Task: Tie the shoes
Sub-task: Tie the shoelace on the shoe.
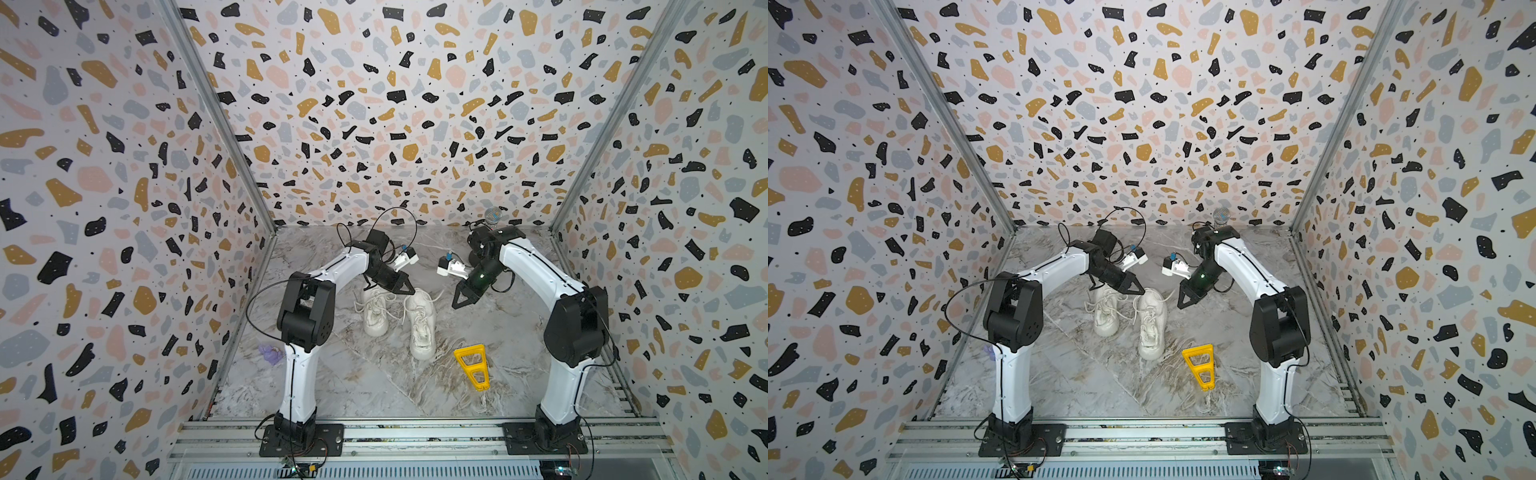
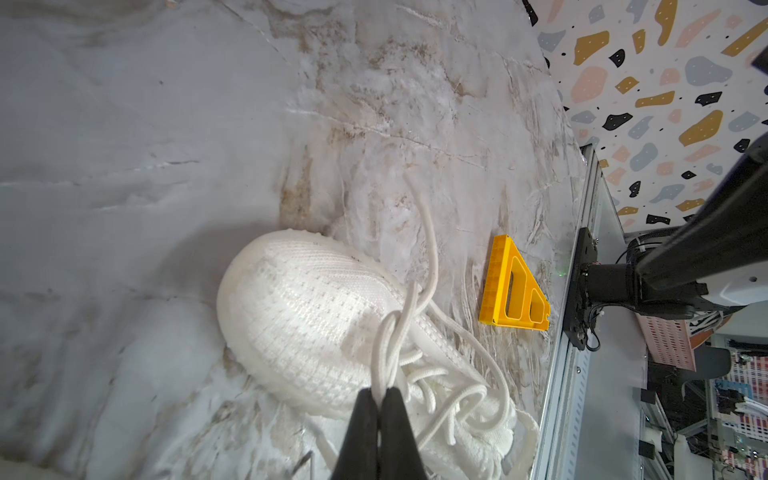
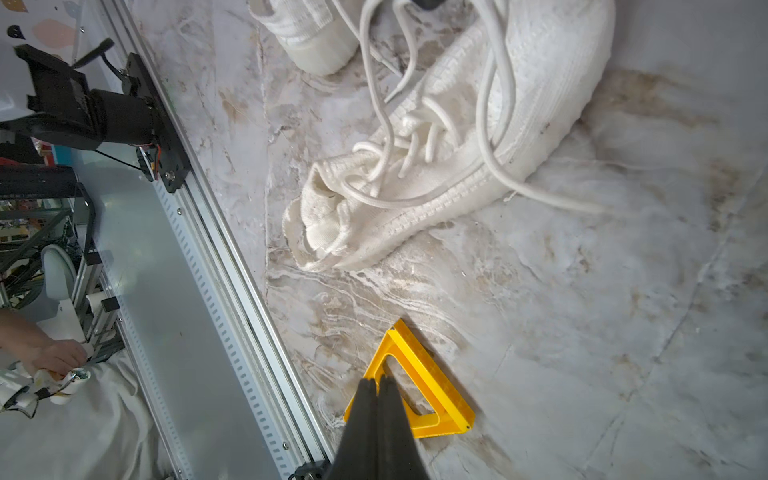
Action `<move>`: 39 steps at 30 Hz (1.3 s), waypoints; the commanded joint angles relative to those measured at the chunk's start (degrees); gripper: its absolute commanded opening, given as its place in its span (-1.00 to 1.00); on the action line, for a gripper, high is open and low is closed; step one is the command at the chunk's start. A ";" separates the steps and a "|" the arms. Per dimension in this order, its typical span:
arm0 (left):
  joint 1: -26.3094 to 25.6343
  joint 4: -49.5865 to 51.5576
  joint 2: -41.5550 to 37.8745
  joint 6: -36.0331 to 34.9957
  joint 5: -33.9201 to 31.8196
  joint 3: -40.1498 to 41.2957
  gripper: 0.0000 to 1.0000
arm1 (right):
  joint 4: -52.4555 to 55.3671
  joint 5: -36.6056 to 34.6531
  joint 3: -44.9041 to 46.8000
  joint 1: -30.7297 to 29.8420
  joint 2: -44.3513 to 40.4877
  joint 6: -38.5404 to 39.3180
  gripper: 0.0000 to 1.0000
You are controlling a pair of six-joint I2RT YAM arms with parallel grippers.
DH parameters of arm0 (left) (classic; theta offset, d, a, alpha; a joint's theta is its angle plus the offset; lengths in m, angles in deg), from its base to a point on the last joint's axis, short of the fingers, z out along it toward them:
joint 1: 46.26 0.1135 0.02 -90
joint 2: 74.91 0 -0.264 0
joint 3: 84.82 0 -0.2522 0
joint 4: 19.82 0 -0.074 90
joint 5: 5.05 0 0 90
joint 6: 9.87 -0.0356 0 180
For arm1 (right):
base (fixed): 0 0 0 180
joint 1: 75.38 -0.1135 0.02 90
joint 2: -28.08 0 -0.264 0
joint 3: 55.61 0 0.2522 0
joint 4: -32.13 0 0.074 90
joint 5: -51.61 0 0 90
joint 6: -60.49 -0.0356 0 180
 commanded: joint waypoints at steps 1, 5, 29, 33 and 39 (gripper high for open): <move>-0.17 -1.68 0.76 1.84 0.83 0.18 -1.00 | -1.40 -0.86 -0.79 0.27 0.00 -0.62 -1.00; -0.13 -2.10 0.51 2.30 1.32 0.40 -1.00 | -13.10 2.23 5.89 0.84 -2.46 0.59 -1.00; -0.17 -2.59 -0.86 3.25 2.47 0.90 -1.00 | -44.65 -8.70 23.75 -5.02 -1.64 16.69 -0.02; -0.13 -2.51 -1.30 3.19 2.15 1.01 -1.00 | -43.01 -9.65 21.95 -5.67 -0.06 17.32 -0.22; -0.17 -2.49 -1.36 3.22 1.92 1.45 -1.00 | -42.89 -10.78 22.57 -5.75 -1.41 16.25 -0.92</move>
